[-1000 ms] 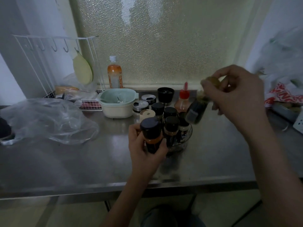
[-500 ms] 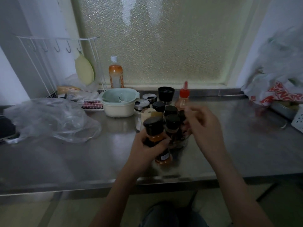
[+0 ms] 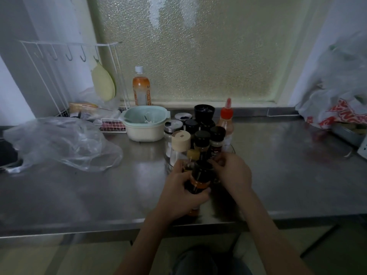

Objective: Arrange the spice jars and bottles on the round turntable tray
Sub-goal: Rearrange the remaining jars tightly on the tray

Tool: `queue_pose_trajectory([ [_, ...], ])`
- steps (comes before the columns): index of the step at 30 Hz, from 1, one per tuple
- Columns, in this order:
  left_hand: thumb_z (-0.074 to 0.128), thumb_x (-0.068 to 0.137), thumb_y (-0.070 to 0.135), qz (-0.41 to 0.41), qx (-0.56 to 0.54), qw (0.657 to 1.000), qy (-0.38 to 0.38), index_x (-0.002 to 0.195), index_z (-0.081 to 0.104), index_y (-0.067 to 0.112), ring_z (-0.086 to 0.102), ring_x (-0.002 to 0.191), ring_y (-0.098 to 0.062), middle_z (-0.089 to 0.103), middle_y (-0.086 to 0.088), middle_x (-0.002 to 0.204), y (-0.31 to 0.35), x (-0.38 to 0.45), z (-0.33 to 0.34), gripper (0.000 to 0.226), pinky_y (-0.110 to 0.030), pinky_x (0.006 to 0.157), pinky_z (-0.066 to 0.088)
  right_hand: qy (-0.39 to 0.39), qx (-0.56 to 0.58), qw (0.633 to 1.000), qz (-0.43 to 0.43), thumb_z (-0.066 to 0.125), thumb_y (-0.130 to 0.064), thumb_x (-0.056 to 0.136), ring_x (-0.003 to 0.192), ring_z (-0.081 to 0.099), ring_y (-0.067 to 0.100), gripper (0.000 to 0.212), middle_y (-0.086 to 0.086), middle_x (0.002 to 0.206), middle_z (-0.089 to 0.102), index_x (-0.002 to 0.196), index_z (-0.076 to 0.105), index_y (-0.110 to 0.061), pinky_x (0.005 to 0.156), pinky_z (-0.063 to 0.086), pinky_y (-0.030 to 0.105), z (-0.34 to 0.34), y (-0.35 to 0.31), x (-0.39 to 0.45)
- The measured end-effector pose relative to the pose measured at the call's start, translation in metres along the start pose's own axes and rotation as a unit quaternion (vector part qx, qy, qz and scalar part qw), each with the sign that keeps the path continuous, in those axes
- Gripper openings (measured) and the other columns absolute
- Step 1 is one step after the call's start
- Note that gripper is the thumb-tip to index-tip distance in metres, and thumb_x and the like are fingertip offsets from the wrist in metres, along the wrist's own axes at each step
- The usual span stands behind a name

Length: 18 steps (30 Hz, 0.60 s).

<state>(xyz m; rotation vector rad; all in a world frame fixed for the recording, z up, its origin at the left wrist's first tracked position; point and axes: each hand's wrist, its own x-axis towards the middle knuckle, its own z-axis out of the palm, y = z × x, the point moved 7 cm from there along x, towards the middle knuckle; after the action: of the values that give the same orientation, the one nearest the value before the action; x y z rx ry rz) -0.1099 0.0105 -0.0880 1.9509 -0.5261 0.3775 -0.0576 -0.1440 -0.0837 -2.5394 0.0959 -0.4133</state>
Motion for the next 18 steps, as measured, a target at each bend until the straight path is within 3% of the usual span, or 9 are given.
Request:
queue_pose_trajectory([
  [4,0.068,0.064,0.037,-0.003,0.000,1.000,0.017,0.062,0.056,0.048,0.054,0.089,-0.010,0.042,0.019,0.097,-0.001,0.000,-0.003,0.016,-0.016,0.070,0.038,-0.014,-0.034,0.999,-0.027,0.056,-0.034,0.086,0.086,0.062,0.031,0.016,0.010,0.091,0.068,0.091,0.060,-0.019,0.062,0.034,0.028,0.000,-0.003,0.005],
  [8,0.069,0.066,0.035,0.015,0.004,1.000,0.018,0.063,0.055,0.050,0.054,0.092,-0.013,0.044,0.011,0.101,0.004,0.000,-0.004,0.020,-0.014,0.072,0.039,-0.052,-0.010,0.998,-0.039,0.055,-0.032,0.086,0.084,0.061,0.029,0.015,0.006,0.086,0.064,0.094,0.061,-0.020,0.061,0.034,0.028,0.000,-0.003,0.002],
  [12,0.068,0.064,0.036,0.015,0.019,0.999,0.022,0.063,0.055,0.052,0.053,0.093,-0.009,0.043,0.016,0.102,0.004,0.000,-0.005,0.021,-0.008,0.074,0.037,0.033,0.037,0.995,-0.081,0.061,-0.027,0.082,0.071,0.057,0.018,0.004,-0.003,0.077,0.063,0.083,0.063,-0.024,0.053,0.039,0.028,-0.014,-0.015,-0.012],
  [15,0.067,0.063,0.038,0.004,0.023,0.999,0.022,0.062,0.055,0.051,0.053,0.090,-0.008,0.043,0.018,0.099,0.001,0.000,-0.005,0.018,-0.009,0.071,0.037,0.028,-0.007,0.994,-0.107,0.058,-0.018,0.077,0.068,0.051,0.015,0.016,-0.005,0.082,0.068,0.084,0.066,-0.031,0.051,0.032,0.025,-0.007,-0.034,-0.013],
  [18,0.066,0.062,0.037,-0.007,0.021,1.000,0.021,0.061,0.055,0.050,0.052,0.088,-0.007,0.042,0.019,0.097,-0.001,-0.001,-0.005,0.017,-0.010,0.070,0.037,0.034,-0.062,0.994,-0.081,0.056,-0.017,0.081,0.074,0.059,0.019,0.019,-0.003,0.090,0.071,0.089,0.068,-0.030,0.056,0.034,0.025,0.000,-0.042,-0.008],
])
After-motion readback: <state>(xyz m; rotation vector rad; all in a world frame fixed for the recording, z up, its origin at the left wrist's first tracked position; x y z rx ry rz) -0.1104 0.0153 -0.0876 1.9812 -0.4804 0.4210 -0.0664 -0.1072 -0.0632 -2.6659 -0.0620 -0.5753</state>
